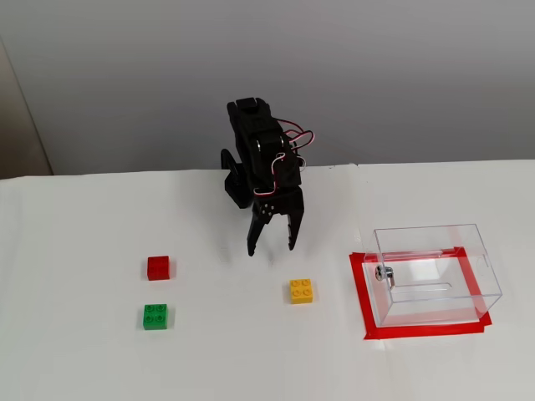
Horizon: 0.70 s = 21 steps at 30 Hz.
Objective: Pick the yellow lego brick and place it into the transparent box
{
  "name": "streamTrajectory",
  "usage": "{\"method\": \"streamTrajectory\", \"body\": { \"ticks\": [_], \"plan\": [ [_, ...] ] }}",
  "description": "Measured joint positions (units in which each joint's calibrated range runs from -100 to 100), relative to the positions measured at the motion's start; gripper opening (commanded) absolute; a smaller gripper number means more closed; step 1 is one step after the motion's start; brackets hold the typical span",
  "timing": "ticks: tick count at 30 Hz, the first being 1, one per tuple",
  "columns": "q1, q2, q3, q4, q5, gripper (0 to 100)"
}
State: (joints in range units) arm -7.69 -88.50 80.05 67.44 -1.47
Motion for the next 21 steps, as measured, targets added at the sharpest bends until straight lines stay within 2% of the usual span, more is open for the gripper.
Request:
{"method": "streamTrajectory", "body": {
  "ticks": [14,21],
  "plan": [
    [0.0,23.2,-6.2,-18.3,0.0,33],
    [0.0,34.8,-12.3,-23.5,0.0,33]
  ]
}}
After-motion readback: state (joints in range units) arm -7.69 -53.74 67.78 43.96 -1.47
